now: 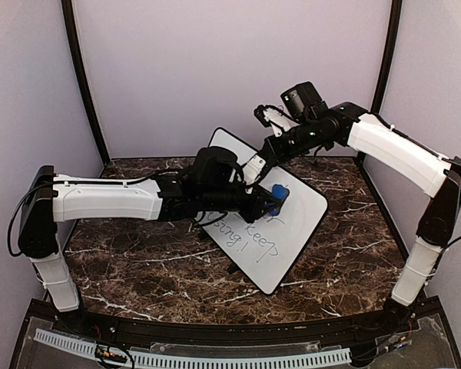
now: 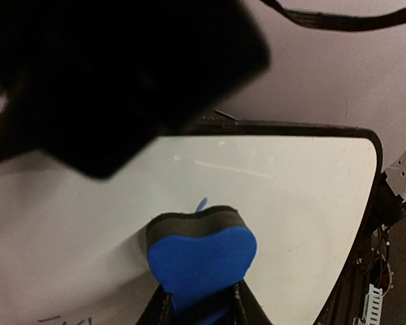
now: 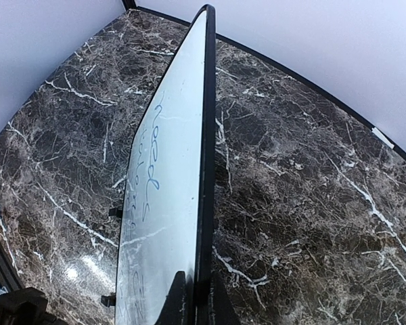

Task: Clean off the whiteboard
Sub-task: Erase the center of the whiteboard.

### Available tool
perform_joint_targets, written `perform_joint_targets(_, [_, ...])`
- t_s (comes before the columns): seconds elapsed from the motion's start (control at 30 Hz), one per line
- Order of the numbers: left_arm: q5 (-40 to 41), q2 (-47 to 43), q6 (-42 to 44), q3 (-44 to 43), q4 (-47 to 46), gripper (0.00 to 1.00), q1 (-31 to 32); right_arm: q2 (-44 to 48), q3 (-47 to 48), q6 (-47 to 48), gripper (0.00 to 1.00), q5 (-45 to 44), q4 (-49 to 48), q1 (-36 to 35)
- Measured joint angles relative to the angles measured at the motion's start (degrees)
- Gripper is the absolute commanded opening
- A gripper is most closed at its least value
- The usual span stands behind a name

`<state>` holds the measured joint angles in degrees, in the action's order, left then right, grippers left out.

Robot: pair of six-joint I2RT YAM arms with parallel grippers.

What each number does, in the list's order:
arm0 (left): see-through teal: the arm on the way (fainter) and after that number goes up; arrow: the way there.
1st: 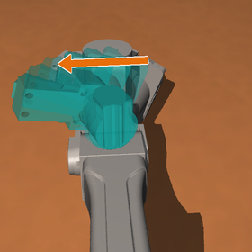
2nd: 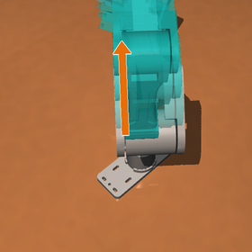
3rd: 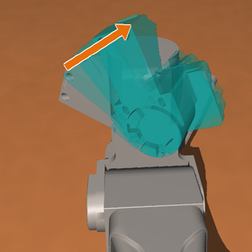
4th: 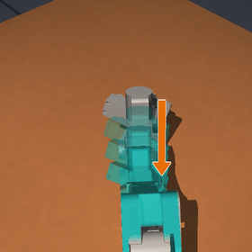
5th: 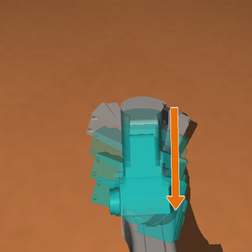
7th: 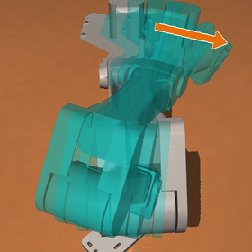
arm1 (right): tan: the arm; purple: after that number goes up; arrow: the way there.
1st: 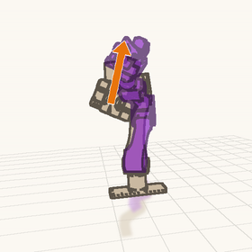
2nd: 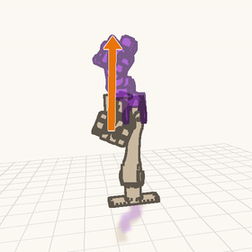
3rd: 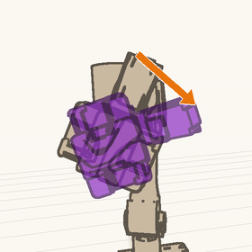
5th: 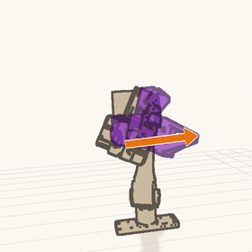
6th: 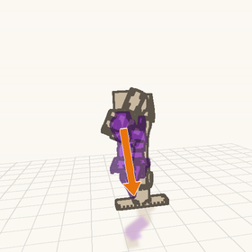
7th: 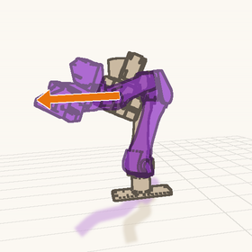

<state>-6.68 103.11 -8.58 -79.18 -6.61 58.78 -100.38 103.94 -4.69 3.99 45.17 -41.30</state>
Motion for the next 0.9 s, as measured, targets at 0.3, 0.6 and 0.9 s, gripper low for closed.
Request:
perform_joint_targets(0.3, [3.3,2.8,0.0,-9.2,1.8,0.00,0.5,0.0,-0.2,0.2,0.00,0.1,-0.6,-0.1])
perform_joint_targets(0.6, [4.5,1.7,0.1,-6.5,3.5,0.00,0.7,0.0,-0.3,0.2,0.00,0.0,-0.6,-0.1])
perform_joint_targets(0.9, [6.8,-1.5,0.4,2.2,3.5,0.00,1.0,0.0,-0.3,0.2,0.00,0.1,-0.7,-0.2])
